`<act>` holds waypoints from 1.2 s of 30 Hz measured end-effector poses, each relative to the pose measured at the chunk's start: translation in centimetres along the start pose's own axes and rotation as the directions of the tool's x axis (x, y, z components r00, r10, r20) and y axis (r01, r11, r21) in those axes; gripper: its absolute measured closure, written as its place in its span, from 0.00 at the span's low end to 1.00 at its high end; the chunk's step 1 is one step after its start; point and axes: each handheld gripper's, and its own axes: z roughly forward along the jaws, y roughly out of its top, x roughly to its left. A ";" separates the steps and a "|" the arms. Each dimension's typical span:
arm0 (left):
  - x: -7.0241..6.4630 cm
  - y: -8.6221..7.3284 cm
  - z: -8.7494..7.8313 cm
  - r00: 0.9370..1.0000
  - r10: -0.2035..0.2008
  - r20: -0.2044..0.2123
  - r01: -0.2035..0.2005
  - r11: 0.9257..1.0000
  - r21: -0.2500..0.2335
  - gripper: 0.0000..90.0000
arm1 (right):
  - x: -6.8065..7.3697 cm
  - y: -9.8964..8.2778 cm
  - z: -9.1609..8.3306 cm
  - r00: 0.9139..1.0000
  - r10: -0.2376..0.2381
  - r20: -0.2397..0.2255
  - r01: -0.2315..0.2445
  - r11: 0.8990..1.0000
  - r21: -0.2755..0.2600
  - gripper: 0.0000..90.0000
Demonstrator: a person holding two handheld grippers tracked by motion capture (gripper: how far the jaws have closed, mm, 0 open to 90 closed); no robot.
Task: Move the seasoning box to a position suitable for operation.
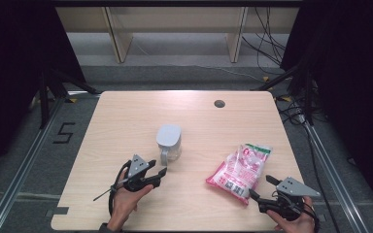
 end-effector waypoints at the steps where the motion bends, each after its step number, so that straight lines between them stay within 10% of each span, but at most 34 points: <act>1: 0.0 0.2 0.5 1.000 0.016 0.002 -0.016 1.000 0.003 0.54 | 0.0 0.0 0.0 1.000 0.001 -0.004 -0.001 1.000 0.001 0.24; 26: -0.1 1.5 4.0 0.984 0.141 -0.107 -0.142 0.990 -0.003 0.72 | 0.5 -0.2 0.2 1.000 0.014 -0.015 -0.014 1.000 0.023 0.25; 28: -0.1 1.4 4.1 0.975 0.169 -0.147 -0.170 0.985 0.008 0.71 | 0.4 -0.2 0.3 1.000 -0.003 -0.010 0.003 1.000 0.019 0.25; 36: 0.8 1.2 3.9 0.975 0.121 -0.185 -0.126 0.992 -0.015 0.72 | 0.2 -0.1 0.3 1.000 -0.016 -0.023 0.016 1.000 0.011 0.26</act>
